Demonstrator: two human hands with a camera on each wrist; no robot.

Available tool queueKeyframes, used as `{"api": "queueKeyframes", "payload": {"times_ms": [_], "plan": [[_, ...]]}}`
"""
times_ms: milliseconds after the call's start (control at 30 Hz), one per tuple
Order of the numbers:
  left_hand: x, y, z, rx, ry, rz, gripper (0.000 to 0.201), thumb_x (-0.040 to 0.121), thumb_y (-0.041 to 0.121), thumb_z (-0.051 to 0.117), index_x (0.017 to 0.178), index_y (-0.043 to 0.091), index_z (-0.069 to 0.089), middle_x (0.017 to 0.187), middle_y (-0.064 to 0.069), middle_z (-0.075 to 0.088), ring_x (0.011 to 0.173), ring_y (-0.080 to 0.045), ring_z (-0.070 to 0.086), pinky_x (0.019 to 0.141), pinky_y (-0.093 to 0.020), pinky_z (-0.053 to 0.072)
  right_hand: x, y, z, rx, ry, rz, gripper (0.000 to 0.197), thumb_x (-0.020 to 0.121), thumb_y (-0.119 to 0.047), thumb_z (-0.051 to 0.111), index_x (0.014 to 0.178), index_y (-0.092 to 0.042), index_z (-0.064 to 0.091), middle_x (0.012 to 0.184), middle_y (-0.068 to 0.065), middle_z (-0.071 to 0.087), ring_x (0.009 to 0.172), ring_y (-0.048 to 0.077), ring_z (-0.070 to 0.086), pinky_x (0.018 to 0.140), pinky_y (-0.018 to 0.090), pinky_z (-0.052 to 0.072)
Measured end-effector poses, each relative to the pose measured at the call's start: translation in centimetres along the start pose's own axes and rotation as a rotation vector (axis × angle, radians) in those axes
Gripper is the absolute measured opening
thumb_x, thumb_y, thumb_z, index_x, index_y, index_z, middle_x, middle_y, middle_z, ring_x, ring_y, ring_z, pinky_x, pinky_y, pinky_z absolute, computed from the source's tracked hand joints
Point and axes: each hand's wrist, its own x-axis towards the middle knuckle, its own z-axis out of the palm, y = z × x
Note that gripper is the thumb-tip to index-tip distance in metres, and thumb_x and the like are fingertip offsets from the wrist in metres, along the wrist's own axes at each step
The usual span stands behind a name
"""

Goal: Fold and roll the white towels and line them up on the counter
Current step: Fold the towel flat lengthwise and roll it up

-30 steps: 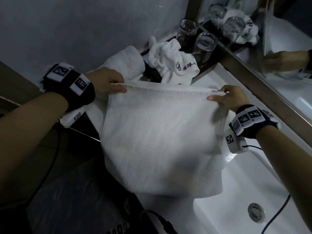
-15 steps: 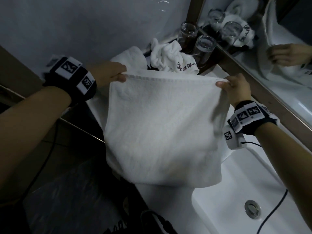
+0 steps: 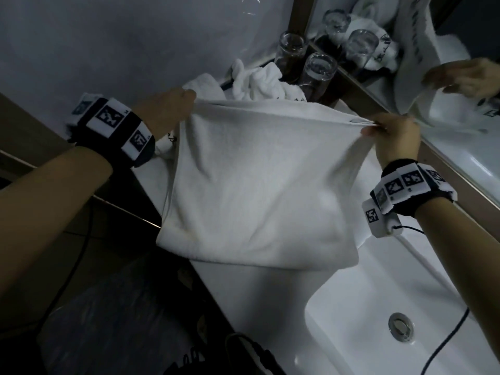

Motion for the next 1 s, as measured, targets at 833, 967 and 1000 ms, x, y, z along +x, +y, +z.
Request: {"api": "queueKeyframes", "payload": {"times_ms": [833, 967, 1000], "plan": [[-23.6, 1.8, 13.0, 0.042, 0.332, 0.328, 0.036, 0.075, 0.003, 0.041, 0.095, -0.008, 0.069, 0.102, -0.024, 0.069, 0.089, -0.034, 0.069, 0.066, -0.043, 0.058, -21.5, 2.9, -2.9, 0.234, -0.161, -0.002, 0.022, 0.074, 0.015, 0.062, 0.079, -0.006, 0.068, 0.077, 0.005, 0.064, 0.073, 0.022, 0.058, 0.066, 0.008, 0.041], [-23.7, 2.3, 13.4, -0.021, 0.269, 0.326, 0.042, 0.065, 0.009, 0.035, 0.078, -0.006, 0.073, 0.084, -0.022, 0.073, 0.068, -0.033, 0.071, 0.043, -0.037, 0.052, -23.0, 3.3, -2.0, 0.145, -0.427, 0.044, 0.028, 0.068, 0.022, 0.057, 0.075, -0.003, 0.067, 0.075, 0.008, 0.062, 0.076, 0.027, 0.058, 0.064, 0.014, 0.040], [-23.7, 2.5, 13.4, -0.014, 0.251, 0.324, 0.043, 0.064, 0.009, 0.035, 0.076, -0.007, 0.073, 0.082, -0.023, 0.073, 0.066, -0.034, 0.071, 0.040, -0.037, 0.051, -23.3, 3.3, -1.7, 0.129, -0.467, 0.057, 0.028, 0.067, 0.023, 0.057, 0.075, -0.003, 0.067, 0.075, 0.009, 0.060, 0.076, 0.028, 0.057, 0.063, 0.009, 0.038]]}}
